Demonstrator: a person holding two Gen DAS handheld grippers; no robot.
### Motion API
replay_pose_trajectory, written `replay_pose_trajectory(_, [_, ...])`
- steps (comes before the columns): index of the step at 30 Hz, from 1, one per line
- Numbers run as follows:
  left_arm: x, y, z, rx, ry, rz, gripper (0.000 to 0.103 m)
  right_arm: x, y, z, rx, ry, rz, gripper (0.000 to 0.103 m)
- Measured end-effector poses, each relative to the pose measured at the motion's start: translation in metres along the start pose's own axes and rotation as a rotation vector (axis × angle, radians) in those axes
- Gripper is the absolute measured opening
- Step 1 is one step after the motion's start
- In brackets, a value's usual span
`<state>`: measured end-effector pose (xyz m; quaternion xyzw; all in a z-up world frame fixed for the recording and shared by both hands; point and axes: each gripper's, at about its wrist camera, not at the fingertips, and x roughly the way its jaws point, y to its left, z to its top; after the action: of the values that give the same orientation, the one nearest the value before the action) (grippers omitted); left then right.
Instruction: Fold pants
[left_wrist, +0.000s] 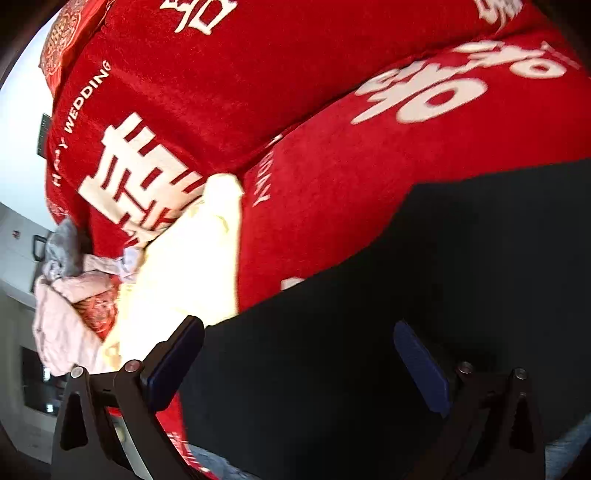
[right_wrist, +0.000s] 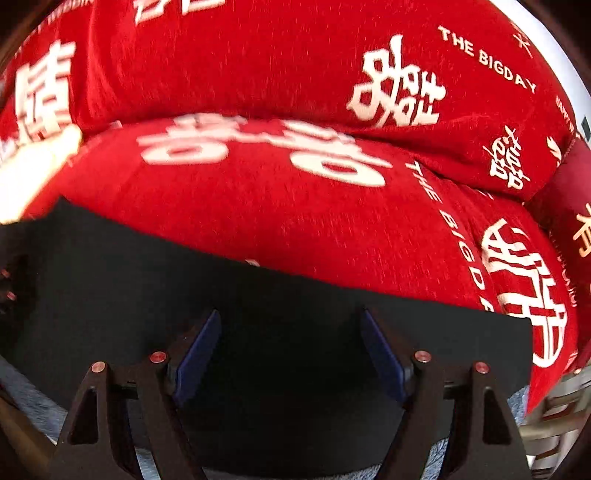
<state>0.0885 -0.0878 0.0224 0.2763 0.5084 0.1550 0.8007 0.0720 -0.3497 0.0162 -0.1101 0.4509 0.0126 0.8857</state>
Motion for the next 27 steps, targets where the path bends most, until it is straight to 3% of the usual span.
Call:
replay_pose_trajectory(4, [0.022, 0.026, 0.001, -0.036, 0.037, 0.025, 0.103, 0.005, -0.062, -0.007, 0.121, 0.008, -0.064, 0.089])
replay_pose_trajectory(6, [0.030, 0.042, 0.001, -0.064, 0.049, -0.012, 0.103, 0.009, -0.103, -0.017, 0.191, 0.019, -0.099, 0.092])
replay_pose_trajectory(9, [0.042, 0.055, -0.002, -0.071, 0.071, 0.034, 0.103, 0.015, -0.155, -0.030, 0.304, 0.029, -0.133, 0.097])
replay_pose_trajectory(11, [0.054, 0.067, -0.006, -0.113, 0.096, -0.046, 0.103, 0.018, -0.184, -0.038, 0.381, 0.048, -0.144, 0.098])
replay_pose_trajectory(13, [0.065, 0.093, -0.018, -0.220, 0.159, -0.170, 0.103, 0.021, -0.208, -0.050, 0.462, 0.089, -0.151, 0.098])
replay_pose_trajectory(15, [0.071, 0.111, -0.035, -0.303, 0.203, -0.274, 0.103, 0.018, -0.221, -0.067, 0.568, 0.121, -0.107, 0.098])
replay_pose_trajectory(18, [0.080, 0.142, -0.070, -0.473, 0.254, -0.503, 0.103, -0.001, -0.205, -0.072, 0.560, 0.088, -0.021, 0.098])
replay_pose_trajectory(21, [0.089, 0.154, -0.089, -0.595, 0.280, -0.666, 0.103, -0.018, -0.162, -0.059, 0.462, 0.027, 0.084, 0.098])
replay_pose_trajectory(27, [0.108, 0.174, -0.076, -0.713, 0.317, -0.799, 0.103, -0.010, -0.069, 0.000, 0.264, 0.077, 0.196, 0.098])
